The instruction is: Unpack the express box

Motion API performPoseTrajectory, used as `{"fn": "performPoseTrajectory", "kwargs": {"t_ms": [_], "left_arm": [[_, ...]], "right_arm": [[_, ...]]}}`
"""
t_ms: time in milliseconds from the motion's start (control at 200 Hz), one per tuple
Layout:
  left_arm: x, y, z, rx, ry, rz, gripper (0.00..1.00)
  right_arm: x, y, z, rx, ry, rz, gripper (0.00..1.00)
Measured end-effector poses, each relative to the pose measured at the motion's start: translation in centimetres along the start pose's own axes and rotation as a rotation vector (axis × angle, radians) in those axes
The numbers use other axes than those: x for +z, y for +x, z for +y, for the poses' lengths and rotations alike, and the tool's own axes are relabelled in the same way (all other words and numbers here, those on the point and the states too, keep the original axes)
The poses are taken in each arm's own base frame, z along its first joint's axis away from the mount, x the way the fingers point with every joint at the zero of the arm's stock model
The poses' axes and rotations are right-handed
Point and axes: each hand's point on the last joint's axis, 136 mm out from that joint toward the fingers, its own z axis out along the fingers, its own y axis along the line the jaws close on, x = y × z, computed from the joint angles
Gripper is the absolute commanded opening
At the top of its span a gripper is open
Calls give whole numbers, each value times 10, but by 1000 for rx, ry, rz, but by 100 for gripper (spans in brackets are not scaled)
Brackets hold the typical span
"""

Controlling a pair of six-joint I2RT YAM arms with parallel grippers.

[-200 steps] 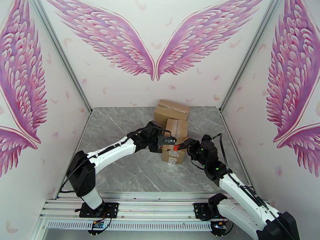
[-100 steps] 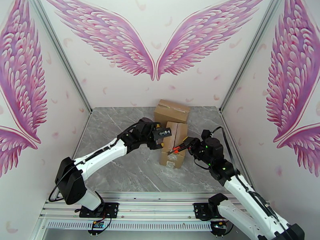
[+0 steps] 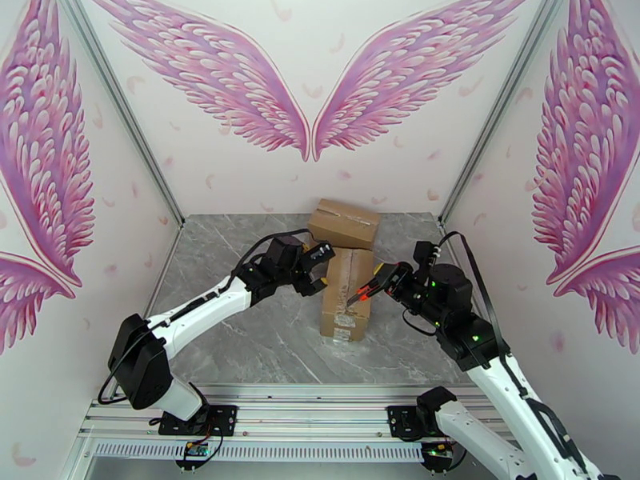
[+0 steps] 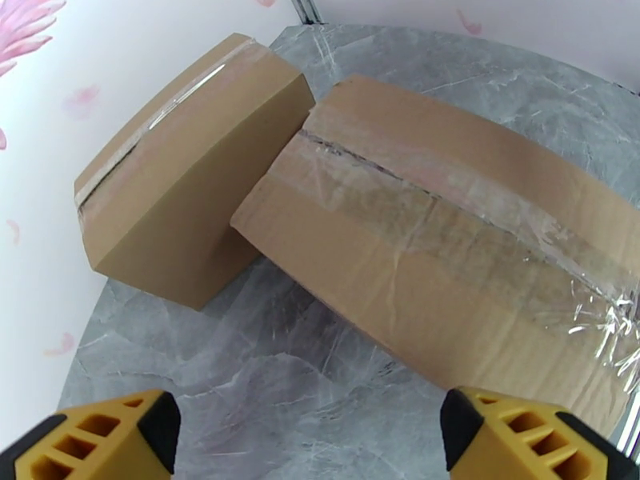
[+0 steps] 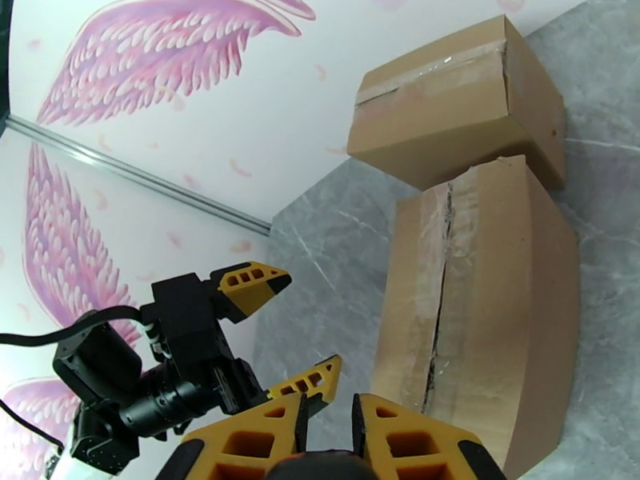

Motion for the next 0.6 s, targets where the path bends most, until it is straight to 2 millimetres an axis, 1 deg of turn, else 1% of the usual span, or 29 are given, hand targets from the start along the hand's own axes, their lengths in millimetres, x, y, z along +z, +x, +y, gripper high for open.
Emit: {"fn": "performPoseTrajectory", "kwargs": {"t_ms": [100, 215, 280, 350, 415, 490, 600], "left_arm": [[0, -1, 0, -47, 3, -2, 91], [0, -2, -4, -103, 22, -9, 90], [0, -3, -7, -132, 40, -15, 89], [0, -3, -11, -157, 62, -17, 89], [2, 1, -17, -177, 85, -12, 89], [4, 7, -26, -193, 116, -2, 89], [4, 7, -39, -204, 164, -3, 89]], "right_arm": [[-8, -12, -14, -56, 93, -31, 0], [-20, -36, -14, -155, 173, -94, 0], [-21, -47, -16, -213, 219, -122, 0], [-17, -56, -22, -272, 277, -139, 0], [-7, -59, -33, -323, 341, -131, 0], [13, -61, -49, -380, 416, -101, 0], [55, -54, -78, -450, 508, -10, 0]]}}
